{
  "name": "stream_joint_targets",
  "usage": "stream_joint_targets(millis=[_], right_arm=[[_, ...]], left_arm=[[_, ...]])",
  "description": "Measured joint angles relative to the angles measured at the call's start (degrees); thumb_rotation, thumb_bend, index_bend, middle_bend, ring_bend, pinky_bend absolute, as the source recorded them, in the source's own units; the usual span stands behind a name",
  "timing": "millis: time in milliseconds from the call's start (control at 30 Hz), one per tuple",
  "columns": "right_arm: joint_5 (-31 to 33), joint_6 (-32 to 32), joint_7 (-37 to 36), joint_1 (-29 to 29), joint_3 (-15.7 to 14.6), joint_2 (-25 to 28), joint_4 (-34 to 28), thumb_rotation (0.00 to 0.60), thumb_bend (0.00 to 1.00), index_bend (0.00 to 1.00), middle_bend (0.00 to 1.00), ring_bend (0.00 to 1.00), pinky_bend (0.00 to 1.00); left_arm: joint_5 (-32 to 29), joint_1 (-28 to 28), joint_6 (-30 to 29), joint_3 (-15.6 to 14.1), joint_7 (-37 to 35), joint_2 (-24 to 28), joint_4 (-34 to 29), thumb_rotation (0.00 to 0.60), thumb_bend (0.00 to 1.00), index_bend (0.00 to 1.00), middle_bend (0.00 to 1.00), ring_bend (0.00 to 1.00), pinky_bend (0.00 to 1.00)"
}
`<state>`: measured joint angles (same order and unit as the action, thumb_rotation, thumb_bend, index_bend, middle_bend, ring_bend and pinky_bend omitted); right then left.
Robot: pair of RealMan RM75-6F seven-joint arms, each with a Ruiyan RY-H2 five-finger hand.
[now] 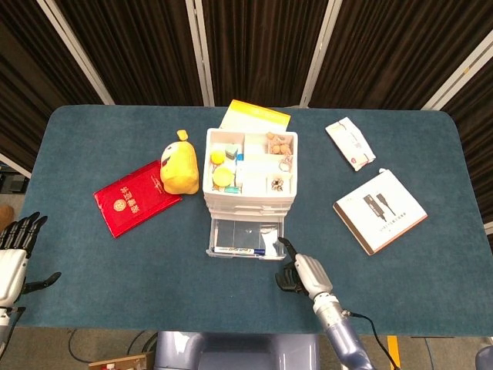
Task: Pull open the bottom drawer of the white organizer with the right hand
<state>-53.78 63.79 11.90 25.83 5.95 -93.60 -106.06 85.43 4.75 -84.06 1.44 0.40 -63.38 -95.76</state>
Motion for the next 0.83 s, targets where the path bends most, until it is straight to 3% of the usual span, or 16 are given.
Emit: stream_joint_targets(millis=[200,367,467,600,667,733,833], right_arm=[[-2.68,3.3,3.24,-0.93,-1.0,4.82,-2.78,0.6,0.41,0.0,0.71,0.72,0.78],[-10.03,10.14,6.7,-3.92,-3.78,14.73,-6.51,0.6,0.33,0.0,0.64,0.66,0.72],[-16.32,14.9,6.66,-6.82,-6.08,21.04,-6.67,0.6,0.32,0.0,0.49,0.51,0.6],[-24.97,21.21,3.9,-11.32,-9.55,27.17,-4.16,0.6,0.3,0.0,0.12,0.13,0.27],[-28.27,23.86,2.23,-13.36,-10.94,28.42,-1.15,0.6,0.25,0.0,0.01,0.01,0.1],[-30.3,25.37,1.11,-14.96,-11.83,28.85,2.01,0.6,0.22,0.0,0.0,0.0,0.02],[-32.72,28.03,-0.55,-17.64,-12.58,29.03,7.37,0.6,0.22,0.0,0.0,0.0,0.0]], left_arm=[[0.66,-0.29,-0.83,-0.16,0.64,-0.05,0.14,0.6,0.05,0.01,0.0,0.0,0.0],[1.36,-0.68,-1.51,-0.48,1.07,-0.04,0.08,0.6,0.04,0.01,0.0,0.0,0.0],[1.94,-0.83,-1.86,-0.72,1.78,-0.05,0.09,0.6,0.04,0.01,0.0,0.0,0.0],[2.65,-1.11,-2.35,-1.12,3.35,-0.13,0.36,0.6,0.04,0.01,0.0,0.0,0.0],[3.2,-1.41,-3.01,-1.34,4.3,-0.17,0.62,0.6,0.04,0.01,0.0,0.0,0.0],[3.71,-1.68,-3.75,-1.5,5.28,-0.22,1.04,0.6,0.04,0.01,0.0,0.0,0.0],[4.65,-2.12,-4.54,-1.84,7.18,-0.35,1.9,0.6,0.04,0.0,0.0,0.0,0.0]])
